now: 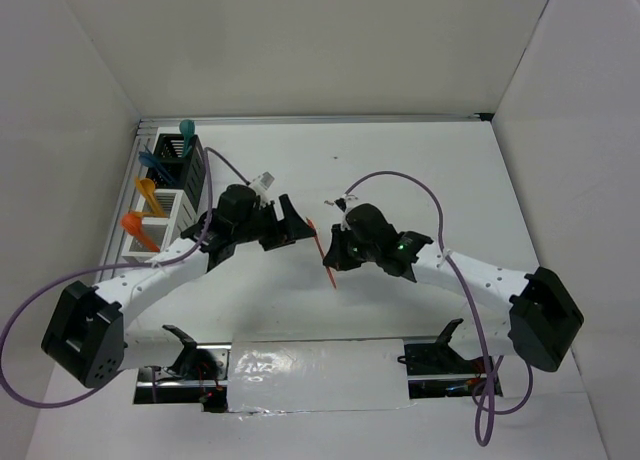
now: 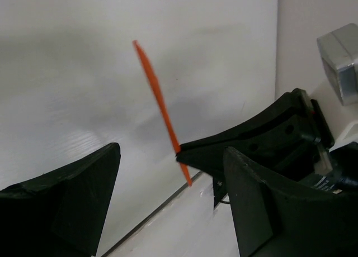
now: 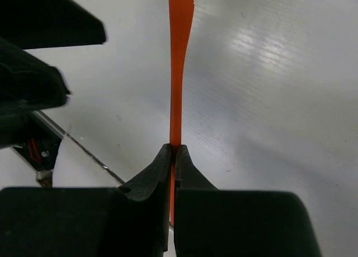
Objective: Sort the eating utensils into containers
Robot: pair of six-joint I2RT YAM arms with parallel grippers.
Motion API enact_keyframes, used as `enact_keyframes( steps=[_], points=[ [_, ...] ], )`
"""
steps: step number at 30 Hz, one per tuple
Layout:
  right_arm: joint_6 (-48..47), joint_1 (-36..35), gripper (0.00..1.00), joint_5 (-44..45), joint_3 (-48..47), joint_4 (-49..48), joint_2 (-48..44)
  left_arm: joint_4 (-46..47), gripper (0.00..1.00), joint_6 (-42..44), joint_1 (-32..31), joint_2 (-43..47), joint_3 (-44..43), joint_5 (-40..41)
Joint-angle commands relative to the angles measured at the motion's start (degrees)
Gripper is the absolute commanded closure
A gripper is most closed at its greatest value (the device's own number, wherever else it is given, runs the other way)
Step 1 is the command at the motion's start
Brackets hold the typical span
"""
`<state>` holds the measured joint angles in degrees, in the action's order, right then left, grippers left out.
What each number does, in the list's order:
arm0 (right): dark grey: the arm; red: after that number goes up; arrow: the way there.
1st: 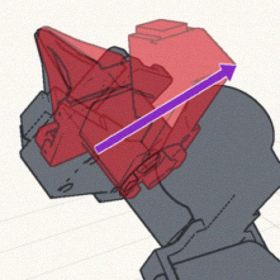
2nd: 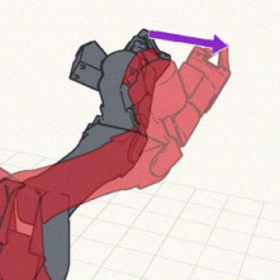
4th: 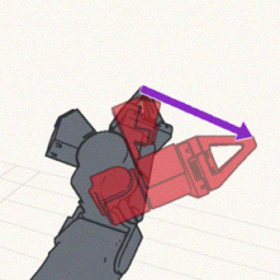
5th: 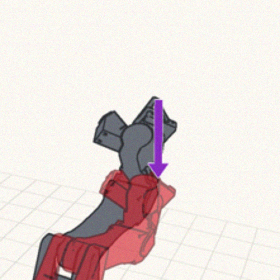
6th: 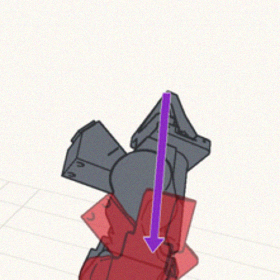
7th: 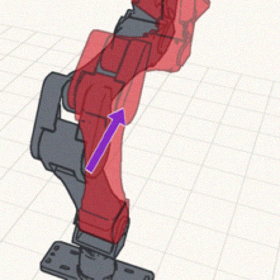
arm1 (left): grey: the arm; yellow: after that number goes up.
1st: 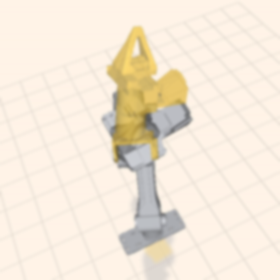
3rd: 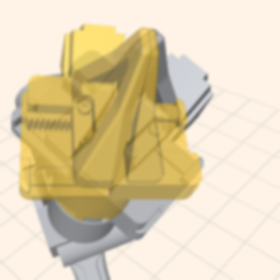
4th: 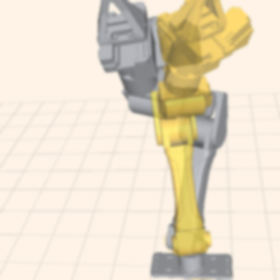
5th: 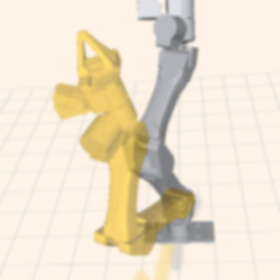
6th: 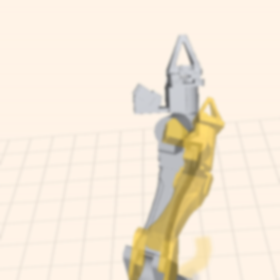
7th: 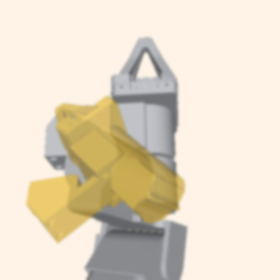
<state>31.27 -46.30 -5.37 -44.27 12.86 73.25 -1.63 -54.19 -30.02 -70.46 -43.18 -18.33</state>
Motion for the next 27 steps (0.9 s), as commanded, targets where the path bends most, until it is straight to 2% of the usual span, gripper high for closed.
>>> enact_keyframes(
  steps=[1,8,11,15,16,20,22,23,26,27],
  points=[
    [0.29,-0.63,1.00,-2.19,-4.24,-1.96,-1.98,4.08,0.14,-0.74,-1.62,-3.88,-4.98,0.05],
    [0.46,-0.98,1.00,-2.19,-6.88,-2.49,-2.76,2.94,0.16,-1.00,-3.90,-7.59,-7.97,1.54],
    [0.38,-1.07,1.00,-2.19,-7.41,-2.49,-3.12,3.82,0.22,-1.26,-3.99,-8.20,-8.59,1.10],
    [0.38,-1.42,1.00,-2.72,-8.55,-3.02,-2.07,5.58,0.41,-1.44,-4.26,-8.82,-9.38,-0.22],
    [0.55,-1.16,1.00,-2.72,-9.07,-3.02,-1.63,5.58,0.49,-1.44,-4.34,-8.91,-9.99,-0.13],
    [0.90,-1.42,1.00,-2.19,-10.48,-3.02,-0.75,5.67,0.72,-1.35,-4.78,-9.96,-10.87,1.27],
    [1.25,-1.42,1.00,-1.58,-11.44,-2.41,-0.66,5.76,0.78,-1.53,-4.87,-9.96,-10.79,2.67],
    [1.60,-1.33,1.00,0.34,-12.15,-0.58,-0.39,5.93,0.85,-1.18,-4.87,-9.70,-10.53,3.38],
    [2.48,-0.98,0.86,1.49,-16.19,5.12,-0.04,4.79,0.89,1.09,-3.13,-8.13,-10.26,5.32],
    [2.74,-0.81,0.71,1.50,-18.81,6.63,-0.04,4.79,0.89,2.15,-1.37,-6.64,-10.17,5.41]
  ],
)
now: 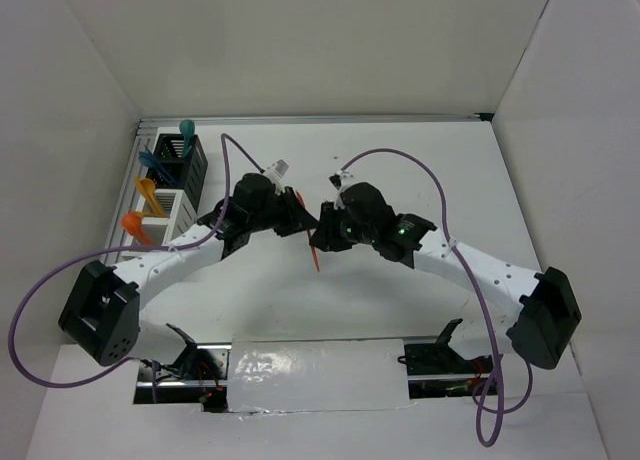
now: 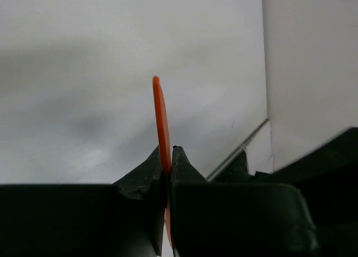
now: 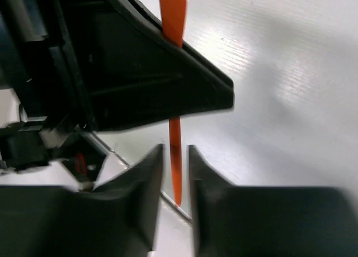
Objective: Sort the eating utensils into containers
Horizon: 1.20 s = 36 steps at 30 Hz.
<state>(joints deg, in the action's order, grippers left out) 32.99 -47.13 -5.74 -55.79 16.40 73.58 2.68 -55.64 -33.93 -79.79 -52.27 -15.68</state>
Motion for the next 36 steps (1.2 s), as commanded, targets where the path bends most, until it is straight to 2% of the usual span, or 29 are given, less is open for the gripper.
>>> enact_keyframes(
  steps=[1,2,3,4,5,6,7,8,11,12,13,14,15,17,18,26,30,36],
  points=[
    [1.11,0.29,0.64,1.87,-8.62,4.67,-0.19,0.92,0.89,5.08,7.78,3.58,-0.73,1.98],
    [1.37,1.25,0.56,1.87,-9.85,6.17,-0.63,0.58,0.88,7.54,7.05,4.81,-0.29,0.75],
    [1.37,1.43,0.49,1.87,-11.87,8.27,-1.07,-0.73,0.87,8.52,11.13,6.38,0.50,0.74],
    [1.63,2.39,0.36,2.48,-12.67,9.34,-1.42,-1.27,0.87,9.75,14.74,9.97,0.85,0.22],
    [2.16,2.83,0.30,2.49,-13.37,10.04,-1.51,-1.97,0.87,12.37,22.78,12.18,1.20,-0.48],
    [2.34,4.06,0.21,3.96,-14.16,11.44,-3.16,-4.32,0.87,13.87,21.90,14.20,1.12,-0.40],
    [2.69,4.76,0.17,4.76,-14.17,12.07,-3.09,-5.13,0.86,15.54,26.24,18.31,1.21,-1.36],
    [3.39,5.64,0.11,5.38,-14.17,12.68,-4.31,-6.27,0.86,18.43,35.68,20.27,0.25,-2.59],
    [2.43,9.77,0.02,7.93,-14.17,13.92,-5.99,-12.33,0.84,25.03,47.52,25.99,-2.56,-2.60],
    [2.17,11.52,0.01,8.63,-13.65,14.61,-5.73,-14.35,0.83,29.05,53.30,27.48,-4.84,0.62],
    [1.38,12.32,0.00,9.25,-13.64,15.23,-5.64,-15.85,0.82,34.23,53.53,27.93,-8.16,8.31],
    [1.37,12.85,0.00,9.25,-13.64,15.24,-5.64,-15.86,0.82,34.28,53.79,27.93,-8.20,8.39],
    [0.76,13.47,0.00,9.25,-13.64,15.24,-5.12,-15.77,0.82,36.63,54.49,27.93,-9.24,13.09],
    [-0.47,14.17,0.00,9.25,-14.17,14.45,-4.68,-17.25,0.82,39.72,55.80,28.72,-9.69,15.50],
    [-1.08,14.61,0.00,9.25,-14.17,13.92,-4.59,-17.27,0.82,40.16,56.43,29.07,-9.87,19.25],
    [-5.39,18.30,0.00,8.55,-16.28,13.83,0.59,-16.65,0.83,41.83,57.05,33.02,-2.49,23.41],
    [-5.93,19.89,0.00,6.00,-14.53,12.69,0.07,-13.41,0.83,42.63,57.05,33.38,1.38,23.77],
    [-6.53,20.94,0.00,4.16,-13.03,10.84,-1.86,-6.82,0.82,39.56,57.05,36.80,10.07,19.74]
  ],
)
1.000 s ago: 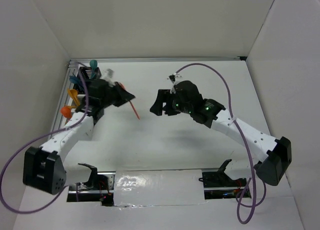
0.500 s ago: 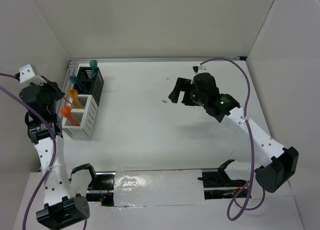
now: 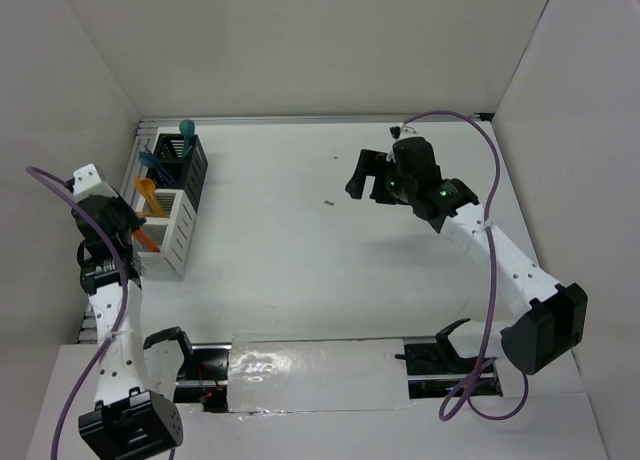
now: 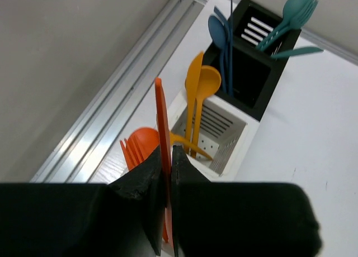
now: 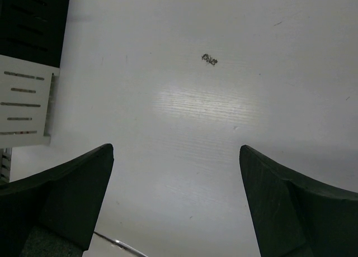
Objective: Sort the eating utensils into containers
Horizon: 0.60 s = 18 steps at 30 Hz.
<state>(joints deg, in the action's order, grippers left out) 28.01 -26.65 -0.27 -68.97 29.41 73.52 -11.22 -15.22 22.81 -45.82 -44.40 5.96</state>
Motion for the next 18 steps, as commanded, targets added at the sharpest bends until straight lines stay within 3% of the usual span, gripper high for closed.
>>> enact_keyframes(
  steps=[1,5,10,13,14,18],
  points=[
    [-1.99,0.55,0.00,-1.31,-0.37,-1.64,-1.45,8.31,0.82,-1.03,0.39,2.76,4.83,-2.61],
    [-1.99,0.64,0.00,-0.69,0.23,-1.11,-1.18,14.38,0.81,-2.53,0.92,5.13,9.59,-3.40],
    [-0.85,0.73,0.00,-0.69,1.29,-1.64,-1.36,13.87,0.75,-4.46,2.15,5.57,12.24,-3.24],
    [-0.59,0.73,0.00,-0.17,1.82,-2.16,-1.18,12.19,0.63,-5.08,2.68,4.17,11.27,-2.36],
    [-0.67,0.73,0.00,0.36,1.82,-2.16,-0.92,11.93,0.52,-5.08,2.59,3.90,10.57,-2.35],
    [-0.50,0.81,0.00,0.98,1.82,-2.16,-0.74,9.66,0.25,-4.29,3.38,4.42,8.12,-3.75]
  ],
)
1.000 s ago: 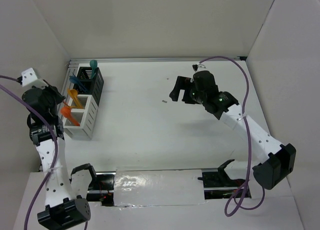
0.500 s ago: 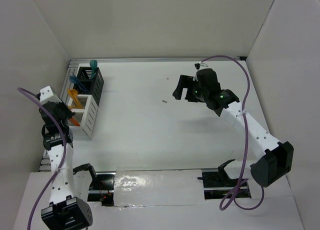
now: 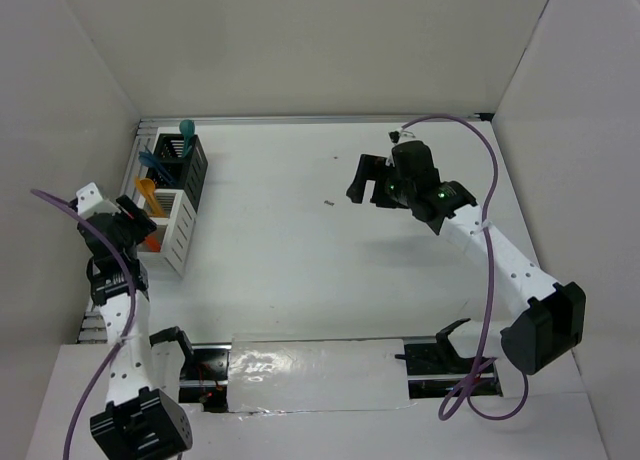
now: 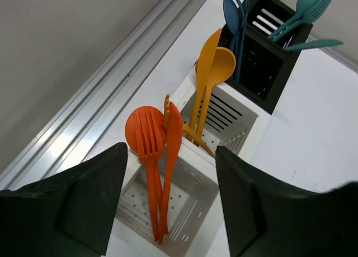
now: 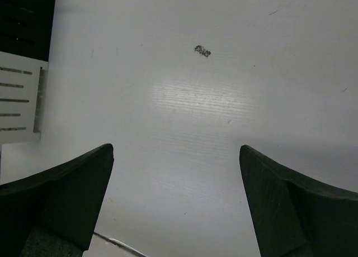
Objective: Sort the eating utensils into containers
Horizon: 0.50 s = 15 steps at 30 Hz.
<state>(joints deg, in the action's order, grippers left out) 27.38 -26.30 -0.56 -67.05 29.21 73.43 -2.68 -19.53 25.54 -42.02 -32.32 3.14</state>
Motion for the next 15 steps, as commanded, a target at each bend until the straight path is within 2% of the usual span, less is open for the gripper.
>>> enact_keyframes(
  steps=[1,4,6,8,9,11,12,15],
  points=[
    [0.05,0.38,0.00,1.26,-0.10,-1.97,-0.57,0.57,0.22,0.37,0.65,1.06,-4.85,-0.94],
    [0.22,0.46,0.00,2.05,-0.10,-1.97,-1.18,-2.50,0.18,1.07,0.92,1.94,-9.42,-2.69],
    [0.13,0.29,0.00,2.84,-0.10,-1.97,-1.36,-4.08,0.15,2.12,0.92,2.03,-13.71,-7.42],
    [-0.30,0.55,0.00,4.86,-0.10,-1.97,-1.45,-6.98,0.15,5.44,0.91,1.33,-16.97,-14.70],
    [-0.65,0.64,0.00,5.47,-0.10,-1.97,-1.45,-8.38,0.15,6.77,0.83,0.54,-18.91,-24.66],
    [-1.88,0.73,0.00,7.32,-0.71,-1.97,-2.41,-12.07,0.07,12.72,-2.93,0.18,-22.78,-30.97],
    [-4.06,0.82,0.00,9.76,-1.41,-1.97,-3.46,-15.83,0.02,15.81,-7.82,0.10,-24.97,-35.70],
    [-5.48,0.73,0.00,13.82,-0.55,-3.19,-6.45,-20.95,0.00,17.24,-11.02,0.97,-26.92,-36.62]
  ],
)
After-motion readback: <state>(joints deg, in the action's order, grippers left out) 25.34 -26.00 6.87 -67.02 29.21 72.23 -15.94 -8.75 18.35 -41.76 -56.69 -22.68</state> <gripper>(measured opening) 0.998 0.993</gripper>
